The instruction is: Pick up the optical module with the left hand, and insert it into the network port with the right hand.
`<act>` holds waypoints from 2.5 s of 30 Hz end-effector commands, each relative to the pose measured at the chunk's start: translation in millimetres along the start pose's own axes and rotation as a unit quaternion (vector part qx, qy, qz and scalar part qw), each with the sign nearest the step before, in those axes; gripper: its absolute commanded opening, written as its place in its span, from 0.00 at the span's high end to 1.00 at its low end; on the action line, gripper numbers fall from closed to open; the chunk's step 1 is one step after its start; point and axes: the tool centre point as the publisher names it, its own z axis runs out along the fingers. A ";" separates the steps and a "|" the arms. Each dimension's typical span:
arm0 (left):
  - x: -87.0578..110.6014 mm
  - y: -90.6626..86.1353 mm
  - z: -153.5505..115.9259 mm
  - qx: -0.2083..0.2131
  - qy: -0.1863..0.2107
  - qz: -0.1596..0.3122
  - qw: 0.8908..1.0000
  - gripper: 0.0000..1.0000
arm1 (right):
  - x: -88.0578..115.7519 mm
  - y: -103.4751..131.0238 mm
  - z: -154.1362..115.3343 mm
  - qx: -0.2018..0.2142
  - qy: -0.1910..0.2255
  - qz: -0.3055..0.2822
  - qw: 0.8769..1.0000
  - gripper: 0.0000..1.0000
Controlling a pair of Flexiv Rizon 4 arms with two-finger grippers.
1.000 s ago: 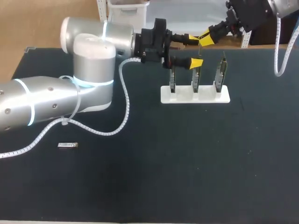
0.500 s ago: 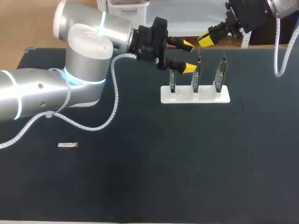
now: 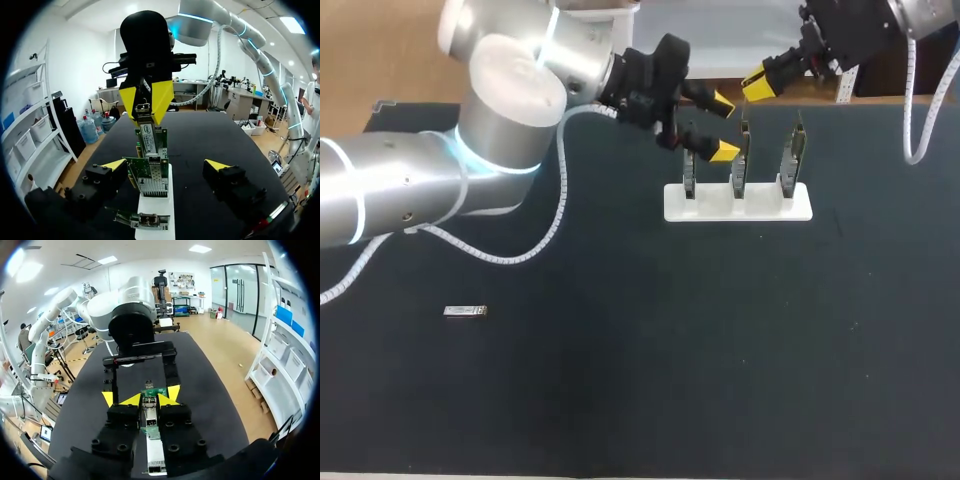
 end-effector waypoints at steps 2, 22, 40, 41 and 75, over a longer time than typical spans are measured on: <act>-1.2 2.6 2.2 0.005 0.017 0.004 1.000 0.00 | 0.4 3.3 0.0 0.003 0.001 -0.004 1.000 1.00; 6.8 5.3 3.1 0.014 0.047 -0.008 0.999 0.00 | 0.1 6.7 -0.6 0.005 -0.003 -0.006 1.000 1.00; 6.2 7.7 5.8 0.023 0.063 -0.002 0.998 0.00 | 0.0 6.0 -1.5 0.006 -0.002 -0.007 1.000 1.00; 6.1 7.7 5.8 0.024 0.063 -0.002 0.998 0.00 | 0.0 5.9 -1.6 0.006 -0.002 -0.007 1.000 1.00; 11.1 11.0 2.5 0.017 0.069 -0.006 0.997 0.00 | -0.1 2.4 -1.4 0.005 -0.005 -0.006 1.000 1.00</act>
